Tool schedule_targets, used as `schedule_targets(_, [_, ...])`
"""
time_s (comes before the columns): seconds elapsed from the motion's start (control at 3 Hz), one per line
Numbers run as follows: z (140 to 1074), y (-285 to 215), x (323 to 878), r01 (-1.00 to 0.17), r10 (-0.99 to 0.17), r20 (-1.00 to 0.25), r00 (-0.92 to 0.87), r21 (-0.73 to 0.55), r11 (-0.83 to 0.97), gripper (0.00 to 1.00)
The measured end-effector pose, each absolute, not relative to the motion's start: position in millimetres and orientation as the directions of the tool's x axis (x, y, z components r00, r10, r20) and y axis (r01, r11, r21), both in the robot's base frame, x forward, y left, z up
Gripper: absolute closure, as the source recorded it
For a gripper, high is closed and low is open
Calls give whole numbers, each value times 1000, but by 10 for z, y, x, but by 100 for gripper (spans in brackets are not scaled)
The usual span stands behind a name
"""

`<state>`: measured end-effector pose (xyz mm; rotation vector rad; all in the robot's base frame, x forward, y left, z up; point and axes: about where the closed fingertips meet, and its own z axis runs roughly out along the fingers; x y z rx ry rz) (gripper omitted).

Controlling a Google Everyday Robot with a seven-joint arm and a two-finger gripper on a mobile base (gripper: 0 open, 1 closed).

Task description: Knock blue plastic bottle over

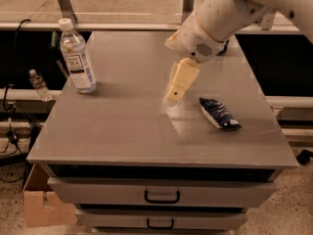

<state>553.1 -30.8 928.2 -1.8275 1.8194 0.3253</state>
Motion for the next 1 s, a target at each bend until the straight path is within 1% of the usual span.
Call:
schedule_targets(0.67, [8993,440,6101,-970,-711,-691,132,-238,52,0])
schedule_targets(1.0, [8939,1019,6356,-974,-577,-801,160,-224,40,0])
